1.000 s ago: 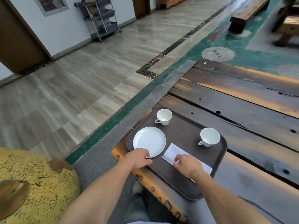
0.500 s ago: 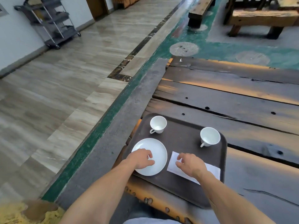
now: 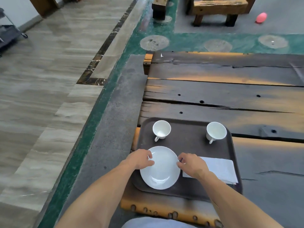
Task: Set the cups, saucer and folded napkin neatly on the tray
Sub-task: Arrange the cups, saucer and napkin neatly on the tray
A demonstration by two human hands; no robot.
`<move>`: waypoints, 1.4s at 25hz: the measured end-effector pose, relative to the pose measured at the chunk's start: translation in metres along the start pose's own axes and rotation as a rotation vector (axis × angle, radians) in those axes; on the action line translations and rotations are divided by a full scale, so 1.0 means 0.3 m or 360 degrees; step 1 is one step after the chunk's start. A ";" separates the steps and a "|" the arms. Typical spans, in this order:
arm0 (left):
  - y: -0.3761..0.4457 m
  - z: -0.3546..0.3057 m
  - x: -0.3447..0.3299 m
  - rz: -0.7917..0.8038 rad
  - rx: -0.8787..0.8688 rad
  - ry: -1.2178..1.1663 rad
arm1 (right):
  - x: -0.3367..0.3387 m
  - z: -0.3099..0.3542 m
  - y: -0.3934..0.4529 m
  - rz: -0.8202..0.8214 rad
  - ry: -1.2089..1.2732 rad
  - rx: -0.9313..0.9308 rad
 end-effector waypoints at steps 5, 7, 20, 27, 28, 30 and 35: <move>0.036 0.017 0.017 0.0029 -0.0040 -0.0025 | -0.009 0.029 0.033 0.0040 -0.0002 -0.0049; 0.055 0.021 0.041 0.0027 -0.0044 -0.0044 | -0.012 0.036 0.054 0.0055 0.0013 -0.0079; 0.233 -0.001 0.296 -0.0156 -0.0164 -0.0028 | 0.121 0.104 0.249 -0.0147 0.0418 -0.0090; 0.322 -0.055 0.333 -0.0100 -0.0327 0.0092 | 0.140 0.148 0.341 -0.0169 0.0427 -0.0007; 0.330 -0.061 0.334 -0.0086 -0.0357 0.0077 | 0.139 0.152 0.349 -0.0168 0.0418 0.0016; 0.340 -0.070 0.336 -0.0067 -0.0410 0.0038 | 0.136 0.154 0.357 -0.0167 0.0422 0.0030; 0.343 -0.077 0.342 -0.0081 -0.0453 -0.0025 | 0.127 0.154 0.370 -0.0176 0.0429 0.0023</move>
Point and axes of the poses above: each hand's wrist, its own y-axis towards the middle knuckle, its own x-axis out of the back of the hand, z = x × y, the point moved 5 cm from there along y, towards the middle knuckle, and after that the axes turned 3 degrees about -x, right-handed, at the moved point
